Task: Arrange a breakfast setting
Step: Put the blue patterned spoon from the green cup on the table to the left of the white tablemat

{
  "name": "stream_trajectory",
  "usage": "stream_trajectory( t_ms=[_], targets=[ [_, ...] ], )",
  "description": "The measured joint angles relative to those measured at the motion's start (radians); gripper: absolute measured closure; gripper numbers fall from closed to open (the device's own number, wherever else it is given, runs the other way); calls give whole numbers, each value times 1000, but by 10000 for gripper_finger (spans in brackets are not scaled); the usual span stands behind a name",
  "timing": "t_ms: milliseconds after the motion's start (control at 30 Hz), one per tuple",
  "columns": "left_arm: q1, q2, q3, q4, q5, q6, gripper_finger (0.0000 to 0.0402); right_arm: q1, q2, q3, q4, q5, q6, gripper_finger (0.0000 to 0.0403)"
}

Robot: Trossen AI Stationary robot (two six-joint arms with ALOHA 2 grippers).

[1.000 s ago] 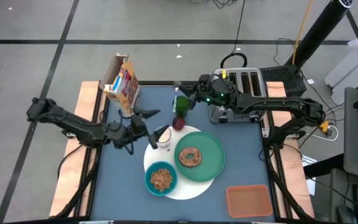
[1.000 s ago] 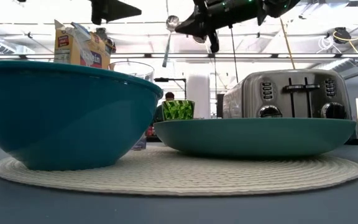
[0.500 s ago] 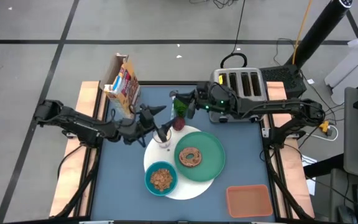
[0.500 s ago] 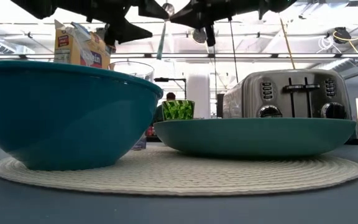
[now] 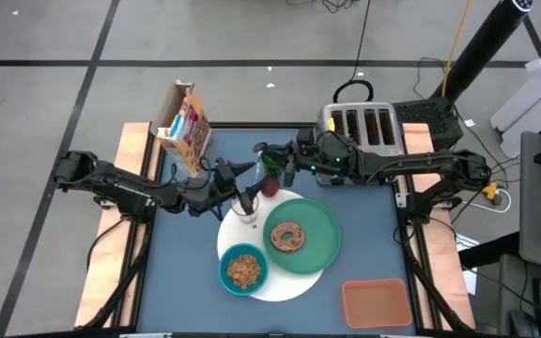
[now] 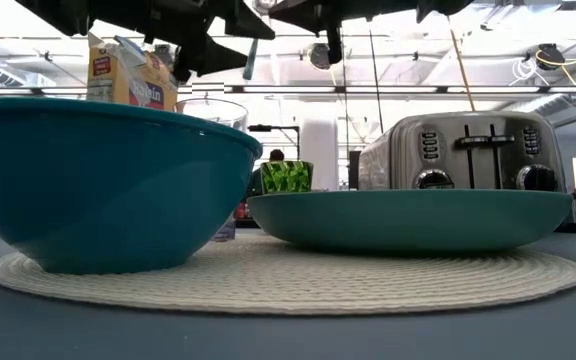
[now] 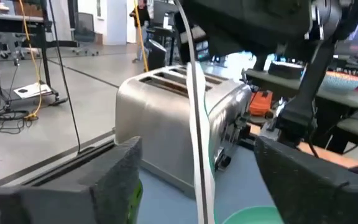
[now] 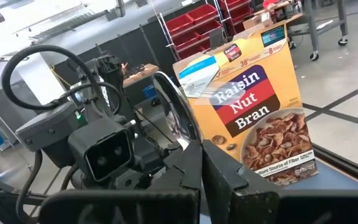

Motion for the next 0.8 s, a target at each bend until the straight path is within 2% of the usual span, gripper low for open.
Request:
stream_trajectory(
  t_ms=[200,433,600,800],
  targets=[
    [0,0,0,-4,0,0,172,0,0,0,0,0,0,403],
    [0,0,0,-2,0,-1,252,0,0,0,0,0,0,403],
    [0,0,0,-2,-1,-1,289,0,0,0,0,0,0,402],
    [0,0,0,-2,-1,0,312,0,0,0,0,0,0,402]
  ],
)
